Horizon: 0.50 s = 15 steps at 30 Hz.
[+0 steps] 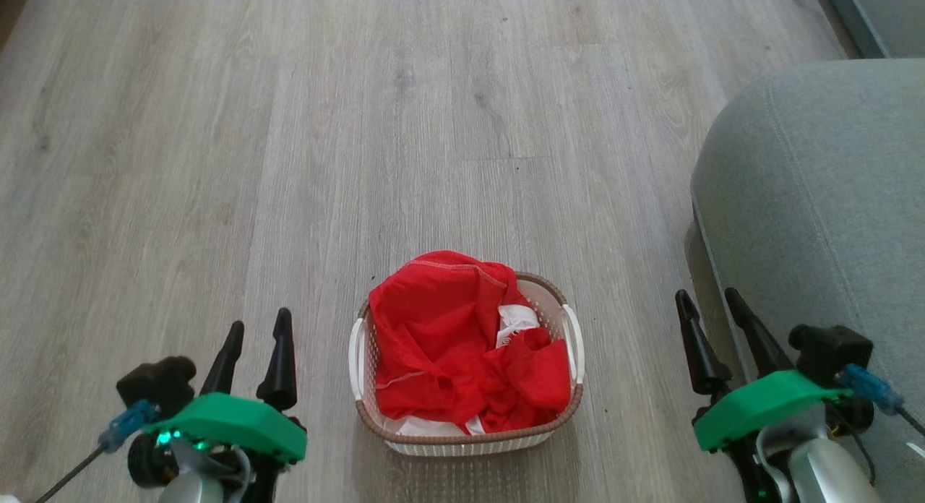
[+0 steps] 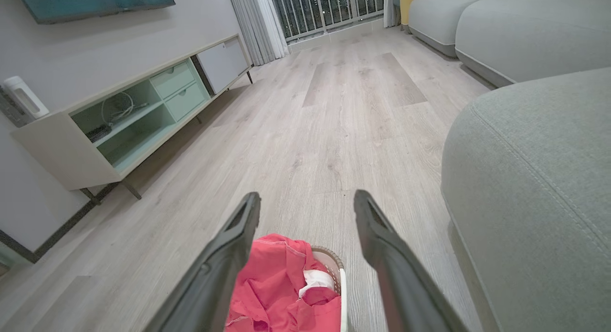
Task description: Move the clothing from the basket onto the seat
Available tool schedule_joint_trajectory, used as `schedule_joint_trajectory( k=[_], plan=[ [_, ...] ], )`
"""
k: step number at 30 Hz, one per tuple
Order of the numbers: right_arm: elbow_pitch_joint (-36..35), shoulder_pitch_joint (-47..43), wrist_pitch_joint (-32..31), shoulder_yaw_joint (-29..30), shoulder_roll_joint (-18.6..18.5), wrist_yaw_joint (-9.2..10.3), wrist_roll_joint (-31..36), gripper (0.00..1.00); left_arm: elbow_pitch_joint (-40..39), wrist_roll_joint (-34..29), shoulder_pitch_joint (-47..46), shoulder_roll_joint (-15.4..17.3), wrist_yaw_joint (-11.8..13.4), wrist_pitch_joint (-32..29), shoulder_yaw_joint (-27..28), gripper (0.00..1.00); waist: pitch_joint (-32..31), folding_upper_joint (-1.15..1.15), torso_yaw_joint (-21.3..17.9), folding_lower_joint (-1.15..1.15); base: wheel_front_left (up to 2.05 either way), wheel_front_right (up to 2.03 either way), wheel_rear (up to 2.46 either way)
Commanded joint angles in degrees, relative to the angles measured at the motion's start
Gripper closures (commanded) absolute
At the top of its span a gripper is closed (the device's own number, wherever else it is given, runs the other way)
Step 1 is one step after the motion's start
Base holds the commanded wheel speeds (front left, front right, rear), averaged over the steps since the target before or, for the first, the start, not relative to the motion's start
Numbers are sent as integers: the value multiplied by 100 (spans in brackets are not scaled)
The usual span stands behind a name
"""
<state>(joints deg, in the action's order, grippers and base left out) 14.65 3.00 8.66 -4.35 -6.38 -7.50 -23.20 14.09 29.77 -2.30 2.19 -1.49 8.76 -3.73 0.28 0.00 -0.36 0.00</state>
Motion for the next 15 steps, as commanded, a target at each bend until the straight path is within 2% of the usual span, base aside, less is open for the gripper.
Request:
schedule_joint_trajectory(
  k=[1,15],
  plan=[
    [-238,297,98,-124,-117,0,190,0,-221,-184,-340,56,25,96,92,0,0,0,0,0,0,0,0],
    [-310,332,336,-253,-152,1,1177,0,-264,-1110,-366,62,67,331,26,0,4,0,9,0,0,0,0]
  ],
)
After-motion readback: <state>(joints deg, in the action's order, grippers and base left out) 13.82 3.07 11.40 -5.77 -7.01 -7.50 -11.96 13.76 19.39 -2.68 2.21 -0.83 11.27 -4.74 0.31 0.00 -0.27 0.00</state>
